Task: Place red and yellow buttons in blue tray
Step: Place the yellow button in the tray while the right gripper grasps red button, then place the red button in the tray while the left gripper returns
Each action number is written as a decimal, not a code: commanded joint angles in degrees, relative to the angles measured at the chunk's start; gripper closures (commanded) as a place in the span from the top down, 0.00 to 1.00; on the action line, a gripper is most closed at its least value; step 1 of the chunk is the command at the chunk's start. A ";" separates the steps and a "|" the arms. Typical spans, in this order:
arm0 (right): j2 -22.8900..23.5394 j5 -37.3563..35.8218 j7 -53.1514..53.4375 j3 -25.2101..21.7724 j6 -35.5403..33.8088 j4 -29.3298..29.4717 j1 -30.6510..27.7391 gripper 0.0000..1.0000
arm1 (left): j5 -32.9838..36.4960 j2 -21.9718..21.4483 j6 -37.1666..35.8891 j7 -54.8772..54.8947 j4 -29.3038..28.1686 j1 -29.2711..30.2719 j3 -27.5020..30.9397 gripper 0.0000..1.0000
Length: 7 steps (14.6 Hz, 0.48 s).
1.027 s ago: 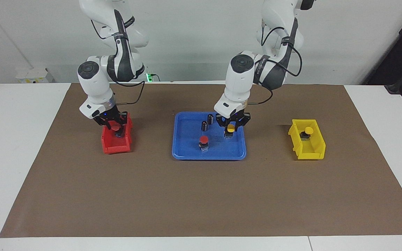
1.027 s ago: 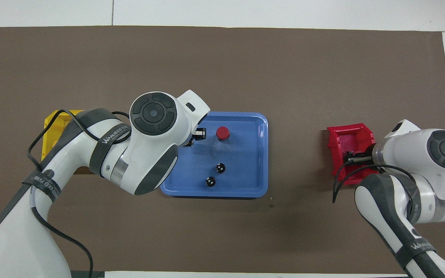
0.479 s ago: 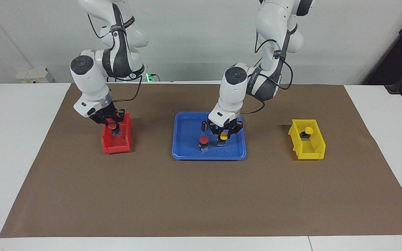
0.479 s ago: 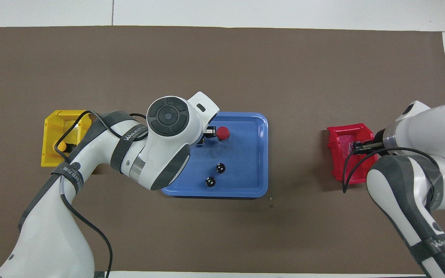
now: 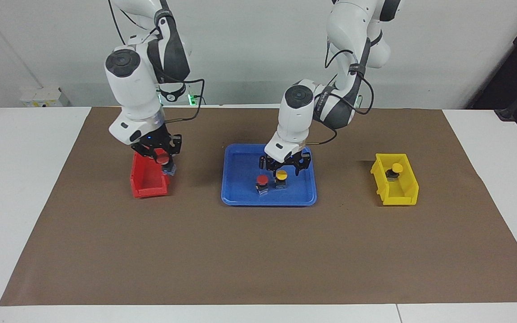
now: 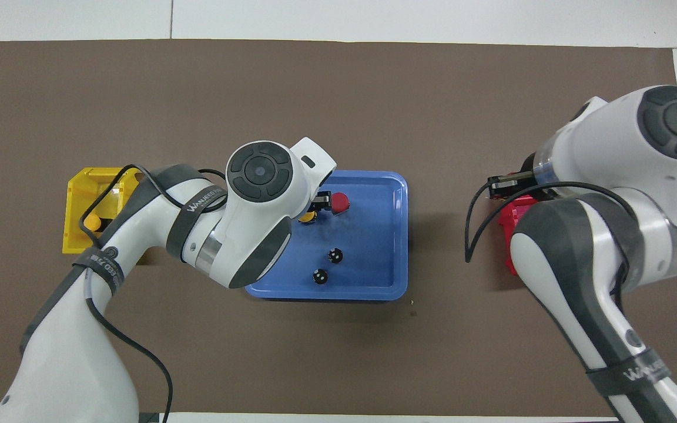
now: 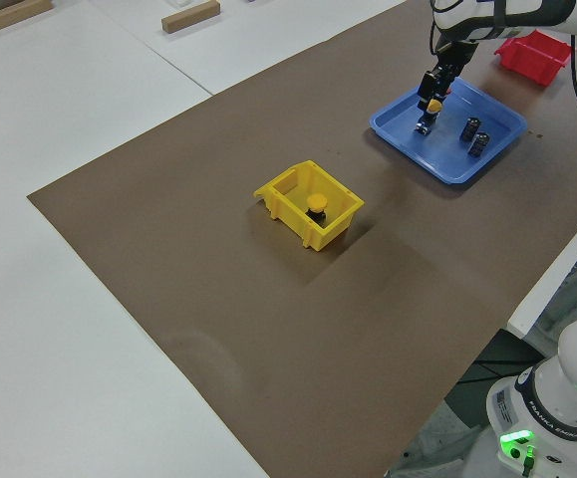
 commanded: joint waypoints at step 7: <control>12.16 -1.84 19.90 -0.12 13.45 1.51 14.40 0.40 | -1.07 -9.59 -6.72 31.33 -4.02 26.14 0.91 0.91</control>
